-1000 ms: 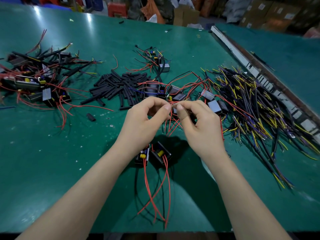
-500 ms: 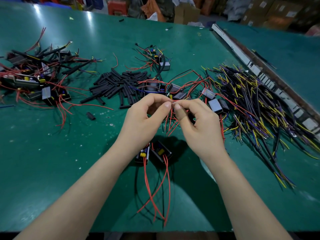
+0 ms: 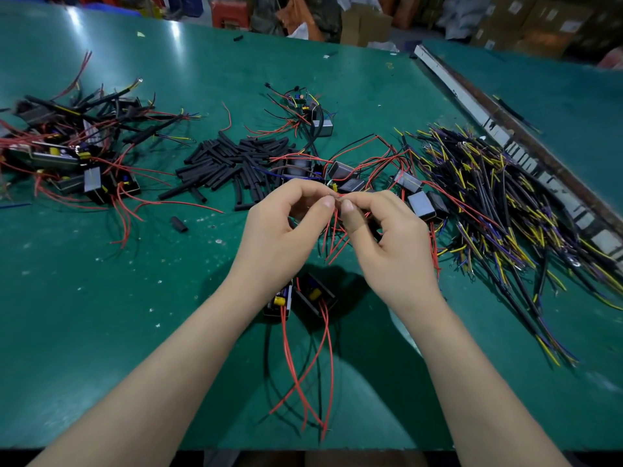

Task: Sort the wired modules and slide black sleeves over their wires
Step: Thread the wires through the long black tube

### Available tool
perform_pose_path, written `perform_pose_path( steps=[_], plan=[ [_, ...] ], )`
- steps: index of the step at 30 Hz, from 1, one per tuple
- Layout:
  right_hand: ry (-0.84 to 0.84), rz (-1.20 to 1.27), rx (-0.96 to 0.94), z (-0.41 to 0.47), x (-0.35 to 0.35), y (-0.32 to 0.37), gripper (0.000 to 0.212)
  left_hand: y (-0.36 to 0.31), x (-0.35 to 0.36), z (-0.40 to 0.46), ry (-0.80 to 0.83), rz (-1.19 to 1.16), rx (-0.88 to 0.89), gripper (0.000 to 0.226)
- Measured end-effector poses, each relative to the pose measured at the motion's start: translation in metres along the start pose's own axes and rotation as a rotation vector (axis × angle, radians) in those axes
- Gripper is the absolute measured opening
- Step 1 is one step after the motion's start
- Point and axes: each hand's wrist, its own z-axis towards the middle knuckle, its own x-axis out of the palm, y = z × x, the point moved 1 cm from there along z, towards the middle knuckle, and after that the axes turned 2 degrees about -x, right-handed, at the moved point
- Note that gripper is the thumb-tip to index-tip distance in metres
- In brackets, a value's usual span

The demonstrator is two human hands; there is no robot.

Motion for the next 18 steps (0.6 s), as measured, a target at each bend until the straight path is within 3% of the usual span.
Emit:
perform_pose_path(
  steps=[18],
  plan=[
    [-0.038, 0.041, 0.005, 0.0004, 0.0014, 0.0016, 0.021, -0.0016, -0.0015, -0.002, -0.084, 0.167, 0.164, 0.014]
  ],
)
